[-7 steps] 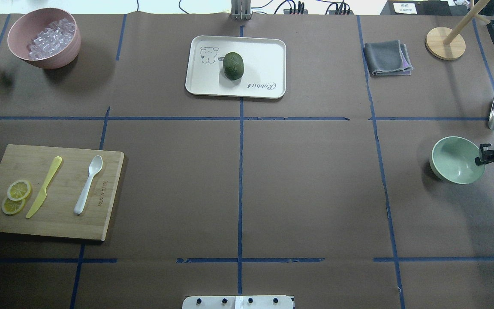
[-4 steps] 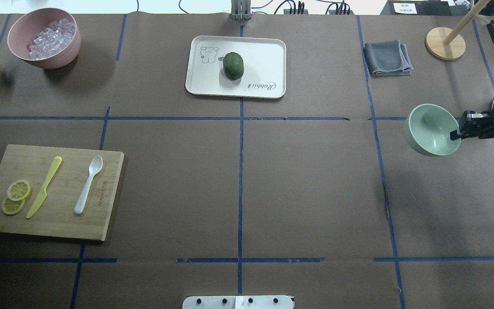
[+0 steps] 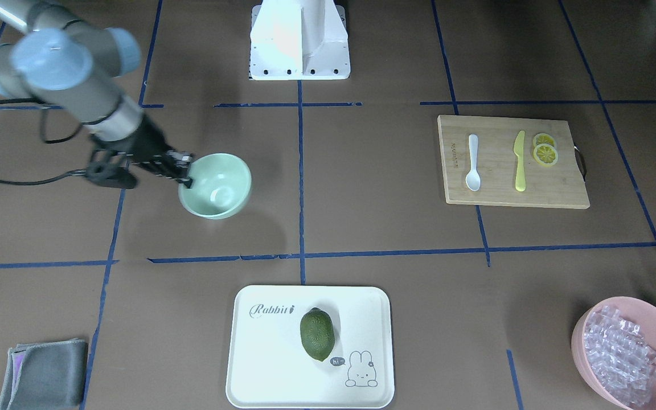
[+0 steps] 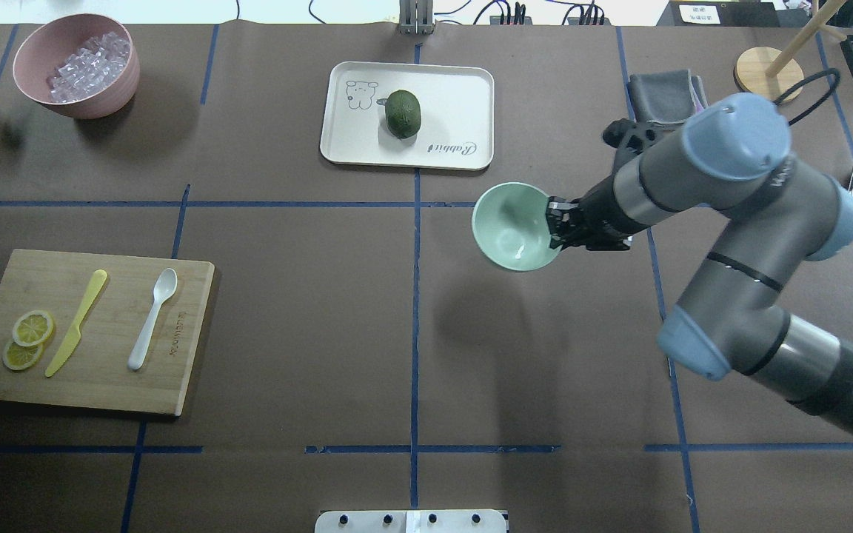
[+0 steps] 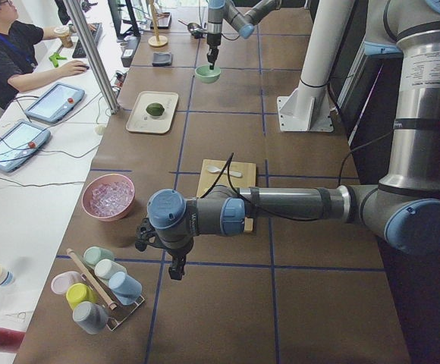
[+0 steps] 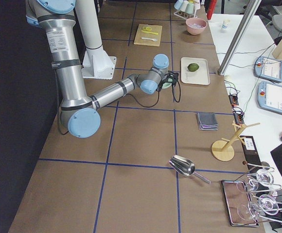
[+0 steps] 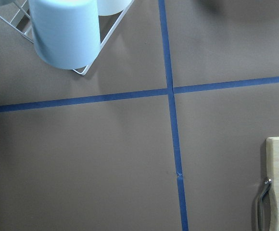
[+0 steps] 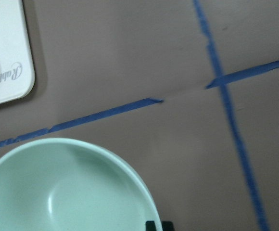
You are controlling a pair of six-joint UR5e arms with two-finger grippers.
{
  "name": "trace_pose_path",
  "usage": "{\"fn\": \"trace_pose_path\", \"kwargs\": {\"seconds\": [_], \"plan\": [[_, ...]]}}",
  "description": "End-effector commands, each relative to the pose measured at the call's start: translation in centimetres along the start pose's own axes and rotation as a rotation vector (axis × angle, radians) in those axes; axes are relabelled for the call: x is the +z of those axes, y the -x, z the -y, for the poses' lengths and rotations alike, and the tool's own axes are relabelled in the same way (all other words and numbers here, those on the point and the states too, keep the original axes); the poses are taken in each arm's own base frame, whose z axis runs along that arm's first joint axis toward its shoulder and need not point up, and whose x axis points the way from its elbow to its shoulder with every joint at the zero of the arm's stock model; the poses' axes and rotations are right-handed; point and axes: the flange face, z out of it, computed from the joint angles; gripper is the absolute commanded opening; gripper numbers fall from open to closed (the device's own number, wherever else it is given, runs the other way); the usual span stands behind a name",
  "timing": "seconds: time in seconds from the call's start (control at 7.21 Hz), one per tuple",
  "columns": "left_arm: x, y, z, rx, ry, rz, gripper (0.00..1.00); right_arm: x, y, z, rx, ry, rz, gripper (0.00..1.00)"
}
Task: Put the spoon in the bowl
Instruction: 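Slide the pale green bowl with the right gripper toward the table centre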
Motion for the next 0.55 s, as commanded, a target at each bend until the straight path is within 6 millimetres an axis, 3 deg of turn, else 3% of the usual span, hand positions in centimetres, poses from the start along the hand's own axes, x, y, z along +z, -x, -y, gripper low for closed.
{"fn": "trace_pose_path", "kwargs": {"seconds": [0.0,0.14,0.42], "plan": [[0.0,0.0,0.0,0.000,0.000,-0.002,1.00,3.2,7.0,-6.0,0.005,-0.018,-0.066,0.00],[0.0,0.0,0.0,0.000,0.000,-0.002,1.00,4.8,8.5,-7.2,0.000,-0.022,-0.078,0.00],[0.0,0.0,0.0,0.001,-0.001,-0.001,1.00,7.3,9.3,-9.1,-0.021,-0.036,-0.106,0.01]]}}
